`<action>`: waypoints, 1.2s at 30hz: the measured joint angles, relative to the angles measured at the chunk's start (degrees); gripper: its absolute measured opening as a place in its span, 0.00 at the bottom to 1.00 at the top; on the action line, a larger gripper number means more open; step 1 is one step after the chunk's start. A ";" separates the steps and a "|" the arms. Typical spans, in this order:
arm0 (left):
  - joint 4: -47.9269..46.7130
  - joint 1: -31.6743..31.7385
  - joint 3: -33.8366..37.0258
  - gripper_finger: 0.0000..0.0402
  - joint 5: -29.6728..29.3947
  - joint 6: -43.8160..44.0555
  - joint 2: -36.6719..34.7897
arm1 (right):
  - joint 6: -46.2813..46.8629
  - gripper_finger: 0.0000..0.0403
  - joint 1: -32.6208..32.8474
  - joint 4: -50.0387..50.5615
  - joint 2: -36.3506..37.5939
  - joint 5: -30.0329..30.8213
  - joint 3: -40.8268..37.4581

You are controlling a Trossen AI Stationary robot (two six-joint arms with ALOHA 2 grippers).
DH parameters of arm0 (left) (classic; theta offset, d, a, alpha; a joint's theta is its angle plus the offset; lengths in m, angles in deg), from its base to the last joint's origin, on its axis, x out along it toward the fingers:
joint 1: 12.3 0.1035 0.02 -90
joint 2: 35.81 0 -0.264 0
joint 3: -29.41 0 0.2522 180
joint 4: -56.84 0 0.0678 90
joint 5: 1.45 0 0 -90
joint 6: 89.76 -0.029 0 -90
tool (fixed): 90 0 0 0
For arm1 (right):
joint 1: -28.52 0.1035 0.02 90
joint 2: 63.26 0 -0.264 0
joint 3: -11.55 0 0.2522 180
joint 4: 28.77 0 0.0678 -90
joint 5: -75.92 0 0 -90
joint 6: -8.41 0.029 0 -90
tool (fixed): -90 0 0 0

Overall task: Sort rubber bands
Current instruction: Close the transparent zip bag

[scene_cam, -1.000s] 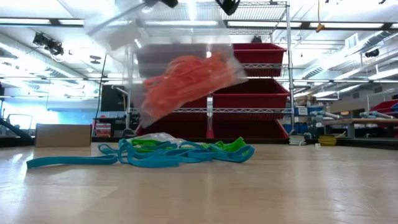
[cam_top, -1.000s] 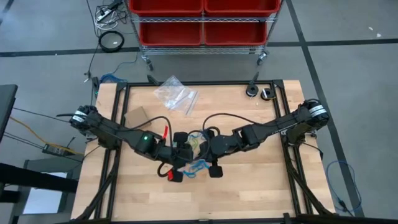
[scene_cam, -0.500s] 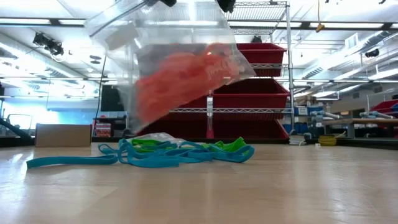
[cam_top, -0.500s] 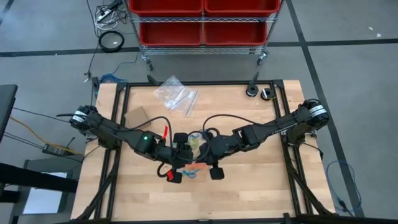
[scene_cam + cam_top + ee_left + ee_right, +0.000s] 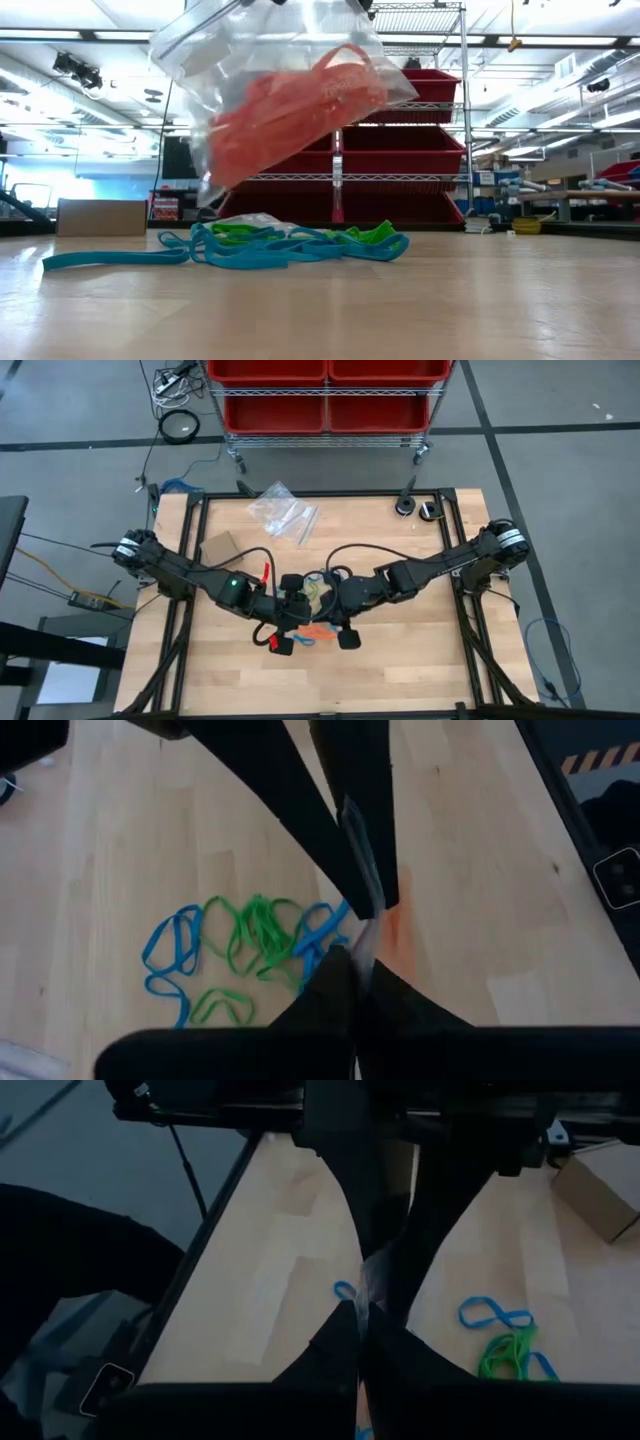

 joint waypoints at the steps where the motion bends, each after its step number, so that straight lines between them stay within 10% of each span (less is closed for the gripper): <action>1: 0.02 -0.09 0.00 0.00 -0.01 -0.02 0.00 | -0.08 0.00 0.00 0.10 0.00 0.01 0.00; 18: -0.23 -0.09 0.00 0.13 4.06 0.11 -0.07 | 0.28 0.00 0.07 2.42 0.00 -0.55 -0.02; 30: -2.49 -0.09 0.00 0.01 4.51 1.32 -0.07 | -0.01 0.00 0.04 2.22 0.00 0.07 -0.02; 36: -3.28 -0.26 0.00 0.14 5.88 2.01 -0.07 | -0.07 0.00 0.07 2.13 0.00 0.62 -0.02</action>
